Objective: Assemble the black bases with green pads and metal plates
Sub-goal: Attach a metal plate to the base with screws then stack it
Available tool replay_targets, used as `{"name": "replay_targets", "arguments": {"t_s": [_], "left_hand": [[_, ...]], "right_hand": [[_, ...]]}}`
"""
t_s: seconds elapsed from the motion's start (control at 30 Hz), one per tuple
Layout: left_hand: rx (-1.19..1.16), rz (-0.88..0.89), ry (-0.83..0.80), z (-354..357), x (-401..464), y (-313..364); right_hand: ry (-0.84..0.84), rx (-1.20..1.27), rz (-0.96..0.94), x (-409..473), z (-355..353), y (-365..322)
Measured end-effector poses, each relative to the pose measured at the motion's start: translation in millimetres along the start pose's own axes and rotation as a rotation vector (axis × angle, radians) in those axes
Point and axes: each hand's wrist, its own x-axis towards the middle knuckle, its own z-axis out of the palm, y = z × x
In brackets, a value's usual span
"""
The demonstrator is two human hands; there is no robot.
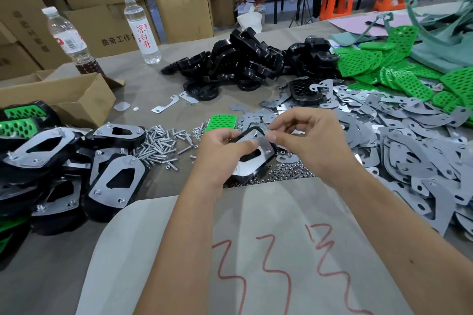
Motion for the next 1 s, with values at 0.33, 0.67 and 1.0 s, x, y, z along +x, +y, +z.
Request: {"name": "replay_targets", "arguments": {"t_s": [0.33,0.67,1.0], "left_hand": [[0.098,0.008,-0.072,3.3,-2.5,2.8],[0.125,0.03,-0.038,5.3,-2.8,0.9],[0.164,0.065,-0.056,5.9,-2.4,-1.3]], "right_hand": [[-0.071,-0.187,-0.134,-2.5,0.2,-0.6],[-0.128,-0.161,-0.134,0.4,-5.3,2.4],[-0.126,-0.224,-0.189,1.6,-6.5,6.0]]}}
